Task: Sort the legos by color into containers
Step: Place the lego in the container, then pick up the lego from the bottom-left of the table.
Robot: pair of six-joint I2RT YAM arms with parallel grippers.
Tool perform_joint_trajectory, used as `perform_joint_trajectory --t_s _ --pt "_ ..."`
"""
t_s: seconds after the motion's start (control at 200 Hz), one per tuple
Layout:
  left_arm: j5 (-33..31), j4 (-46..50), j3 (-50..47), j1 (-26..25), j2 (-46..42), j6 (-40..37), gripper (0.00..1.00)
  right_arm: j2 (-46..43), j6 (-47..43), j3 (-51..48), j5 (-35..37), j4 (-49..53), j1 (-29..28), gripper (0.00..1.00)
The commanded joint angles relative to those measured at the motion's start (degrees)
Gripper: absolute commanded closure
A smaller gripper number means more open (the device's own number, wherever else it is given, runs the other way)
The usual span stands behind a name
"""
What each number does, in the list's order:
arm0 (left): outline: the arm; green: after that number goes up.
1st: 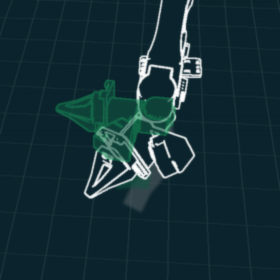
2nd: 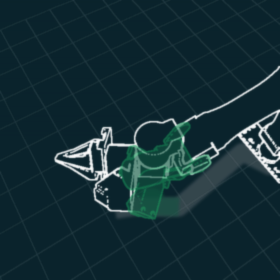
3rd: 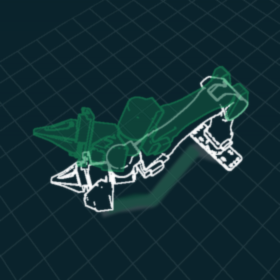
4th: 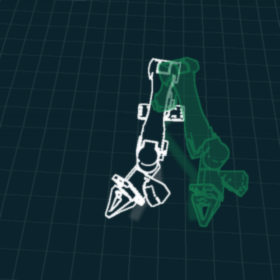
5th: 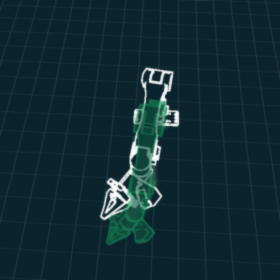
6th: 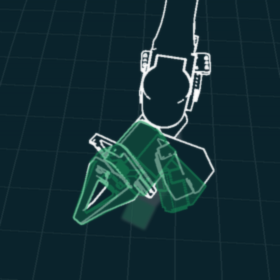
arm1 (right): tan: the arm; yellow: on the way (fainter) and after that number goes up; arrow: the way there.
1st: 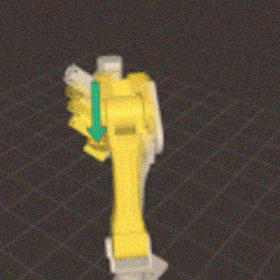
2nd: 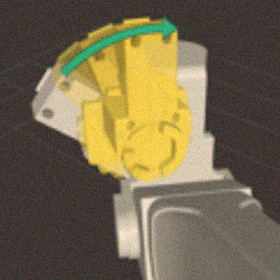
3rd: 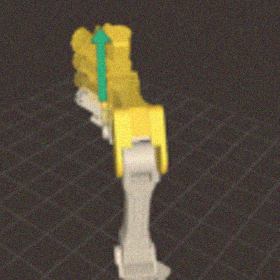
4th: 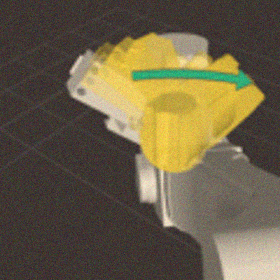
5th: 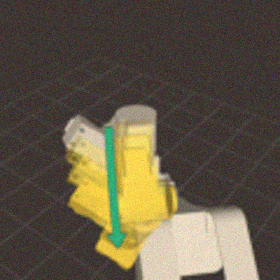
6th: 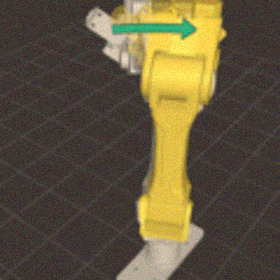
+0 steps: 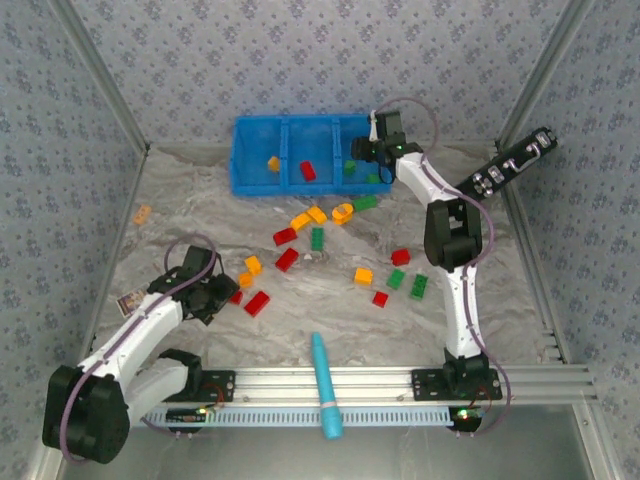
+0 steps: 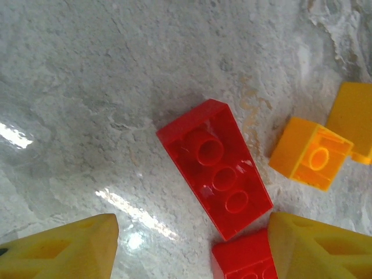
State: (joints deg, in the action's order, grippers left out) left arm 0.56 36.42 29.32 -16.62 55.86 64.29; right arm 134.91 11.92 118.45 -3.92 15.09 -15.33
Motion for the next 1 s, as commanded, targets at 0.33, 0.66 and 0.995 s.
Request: perform_joint_trajectory --t_s 0.33,0.66,0.995 --pt "-3.5 -7.2 -1.6 -0.5 2.9 5.2 0.29 -10.0 -2.7 -12.0 -7.8 -6.2 -0.6 0.34" --pt "-3.5 -12.4 -2.4 -0.6 8.7 5.6 0.31 -27.3 -9.3 -26.7 -8.6 -0.3 -2.0 0.31" --pt "-1.6 -14.9 -2.8 -0.6 13.9 4.4 0.51 -45.5 -8.7 -43.7 -2.2 9.2 -1.8 0.30"
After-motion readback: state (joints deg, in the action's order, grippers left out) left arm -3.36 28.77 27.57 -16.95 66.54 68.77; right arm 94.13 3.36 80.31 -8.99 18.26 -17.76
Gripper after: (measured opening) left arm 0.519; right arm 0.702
